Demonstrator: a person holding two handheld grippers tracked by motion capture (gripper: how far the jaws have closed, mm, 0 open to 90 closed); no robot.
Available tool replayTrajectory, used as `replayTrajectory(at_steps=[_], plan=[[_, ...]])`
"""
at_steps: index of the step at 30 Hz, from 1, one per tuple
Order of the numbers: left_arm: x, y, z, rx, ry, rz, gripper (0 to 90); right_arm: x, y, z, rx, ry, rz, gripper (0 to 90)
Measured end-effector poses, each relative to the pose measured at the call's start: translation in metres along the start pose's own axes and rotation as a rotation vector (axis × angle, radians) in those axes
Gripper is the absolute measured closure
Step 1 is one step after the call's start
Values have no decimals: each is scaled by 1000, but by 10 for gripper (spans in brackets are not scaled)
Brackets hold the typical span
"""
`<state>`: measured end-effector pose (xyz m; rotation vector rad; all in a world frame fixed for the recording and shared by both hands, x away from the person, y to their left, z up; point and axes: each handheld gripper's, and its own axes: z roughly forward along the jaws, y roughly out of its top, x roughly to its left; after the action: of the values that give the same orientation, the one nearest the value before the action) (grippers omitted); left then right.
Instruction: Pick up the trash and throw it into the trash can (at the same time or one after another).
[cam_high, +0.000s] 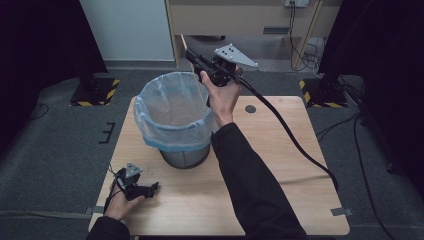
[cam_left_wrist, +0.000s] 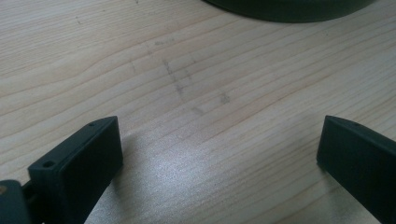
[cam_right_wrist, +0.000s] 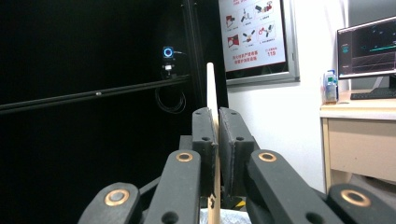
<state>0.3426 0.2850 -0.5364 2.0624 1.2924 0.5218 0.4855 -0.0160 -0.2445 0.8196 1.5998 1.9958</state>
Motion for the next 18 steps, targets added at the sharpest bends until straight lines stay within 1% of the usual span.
replayTrajectory(at_steps=[5,8,10,13,16,17,18], plan=[[0,0,0,0,0,0,0,1,-6,5,-9,9,7,844],[0,0,0,0,0,0,0,1,-9,7,-11,7,5,758],[0,0,0,0,0,0,0,0,-8,7,-9,2,-4,735],[0,0,0,0,-1,0,0,-1,-2,3,-14,-3,-12,715],[0,0,0,0,0,0,0,-3,7,-5,-8,-21,-35,654],[0,0,0,0,0,0,0,-4,10,-8,0,-27,-42,630],[0,0,0,0,0,0,0,-4,14,-14,23,-33,-58,608]])
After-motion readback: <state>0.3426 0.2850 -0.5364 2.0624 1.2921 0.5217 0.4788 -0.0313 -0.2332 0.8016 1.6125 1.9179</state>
